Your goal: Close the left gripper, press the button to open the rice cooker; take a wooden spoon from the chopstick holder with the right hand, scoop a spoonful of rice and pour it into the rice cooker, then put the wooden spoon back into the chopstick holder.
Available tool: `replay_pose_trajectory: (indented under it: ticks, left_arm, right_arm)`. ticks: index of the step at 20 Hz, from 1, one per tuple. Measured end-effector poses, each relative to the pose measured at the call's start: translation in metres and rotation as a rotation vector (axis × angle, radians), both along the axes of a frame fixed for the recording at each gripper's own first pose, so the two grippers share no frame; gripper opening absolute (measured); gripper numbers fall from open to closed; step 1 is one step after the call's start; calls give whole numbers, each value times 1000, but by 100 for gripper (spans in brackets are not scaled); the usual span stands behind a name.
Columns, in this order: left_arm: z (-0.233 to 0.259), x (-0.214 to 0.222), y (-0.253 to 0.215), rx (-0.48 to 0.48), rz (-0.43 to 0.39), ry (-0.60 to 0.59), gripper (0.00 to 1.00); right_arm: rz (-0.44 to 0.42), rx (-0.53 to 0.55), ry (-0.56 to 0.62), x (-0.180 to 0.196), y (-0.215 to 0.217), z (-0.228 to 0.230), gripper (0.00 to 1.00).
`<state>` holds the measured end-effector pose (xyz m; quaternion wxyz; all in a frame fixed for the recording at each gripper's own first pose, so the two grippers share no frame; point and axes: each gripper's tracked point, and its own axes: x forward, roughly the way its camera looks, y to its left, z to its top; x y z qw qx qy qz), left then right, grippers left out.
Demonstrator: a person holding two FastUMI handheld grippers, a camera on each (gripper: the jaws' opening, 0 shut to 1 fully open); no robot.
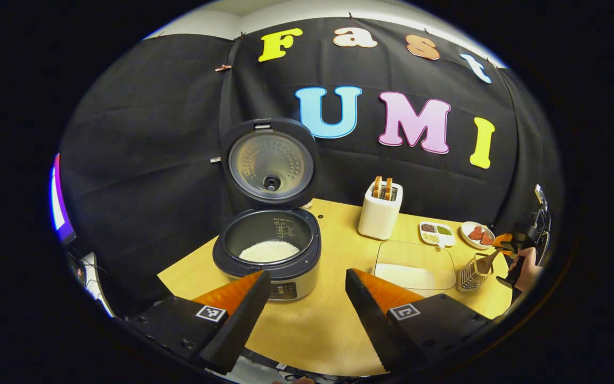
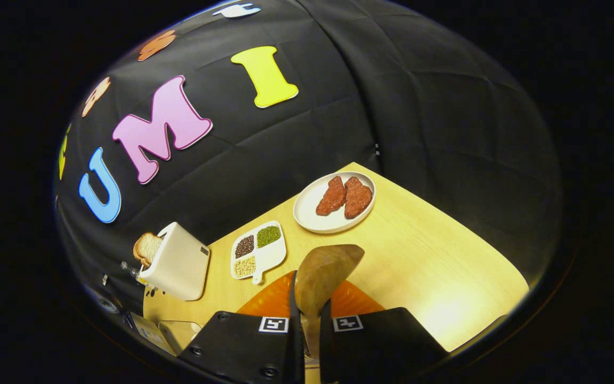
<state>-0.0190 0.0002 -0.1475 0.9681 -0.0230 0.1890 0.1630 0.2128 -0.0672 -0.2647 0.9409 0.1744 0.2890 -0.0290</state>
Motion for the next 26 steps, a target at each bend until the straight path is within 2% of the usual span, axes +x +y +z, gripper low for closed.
replay_pose_trajectory:
  ticks: [7,11,17,20,26]
  left_arm:
    - [-3,-1,34,10,-49,-26,96]
    - [-9,-3,67,2,-65,-31,95]
    - [-16,-7,113,27,-76,-33,96]
    - [-19,-9,128,24,-78,-32,96]
    - [-32,-18,136,12,-104,-24,96]
  right_arm:
    - [79,-115,-154,-10,25,83,15]
    - [110,-57,-194,-25,67,116,16]
    - [210,-31,-212,-47,140,137,15]
    - [259,-21,-221,-55,177,138,16]
    - [345,-104,-155,-70,213,78,15]
